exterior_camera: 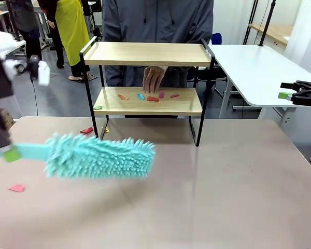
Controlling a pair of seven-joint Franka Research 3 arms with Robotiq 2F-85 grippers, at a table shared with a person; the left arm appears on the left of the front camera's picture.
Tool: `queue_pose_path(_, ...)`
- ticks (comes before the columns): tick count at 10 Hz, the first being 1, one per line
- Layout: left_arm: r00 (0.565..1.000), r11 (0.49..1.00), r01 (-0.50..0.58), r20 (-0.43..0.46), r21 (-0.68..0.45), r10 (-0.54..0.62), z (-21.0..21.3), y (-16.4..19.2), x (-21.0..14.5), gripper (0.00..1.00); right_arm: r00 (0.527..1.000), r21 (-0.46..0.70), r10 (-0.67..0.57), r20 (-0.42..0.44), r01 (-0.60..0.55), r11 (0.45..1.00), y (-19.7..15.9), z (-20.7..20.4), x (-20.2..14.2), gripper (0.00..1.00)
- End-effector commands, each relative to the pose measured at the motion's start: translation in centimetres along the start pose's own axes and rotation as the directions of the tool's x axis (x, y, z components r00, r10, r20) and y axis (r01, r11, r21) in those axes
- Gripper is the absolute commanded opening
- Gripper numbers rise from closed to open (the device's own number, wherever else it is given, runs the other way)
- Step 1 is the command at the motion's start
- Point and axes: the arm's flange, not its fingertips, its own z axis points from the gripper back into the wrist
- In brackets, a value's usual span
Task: Clean the shelf.
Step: Clean the specific section of the Shelf indicated by the human with the Duster.
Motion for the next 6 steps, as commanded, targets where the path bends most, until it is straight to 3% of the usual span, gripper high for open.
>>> queue_pose_path(1, 0.993, 0.997, -0.056, 0.103, -0.045, 0.060, 1.4, -0.3, 4.4, 0.13, 1.000, -0.010, -0.012, -0.004, 0.012, 1.000, 0.1, -0.2, 0.6, 1.00)
queue_pose_path(3, 0.962, 0.981, -0.152, 0.209, -0.120, 0.175, 1.4, -0.9, 8.5, 0.13, 1.000, -0.010, -0.012, -0.004, 0.012, 1.000, 0.1, -0.2, 0.6, 1.00)
queue_pose_path(6, 0.890, 0.947, -0.314, 0.323, -0.072, 0.321, 0.8, -2.1, 14.3, 0.13, 1.000, -0.010, -0.012, -0.004, 0.012, 1.000, 0.1, -0.2, 0.6, 1.00)
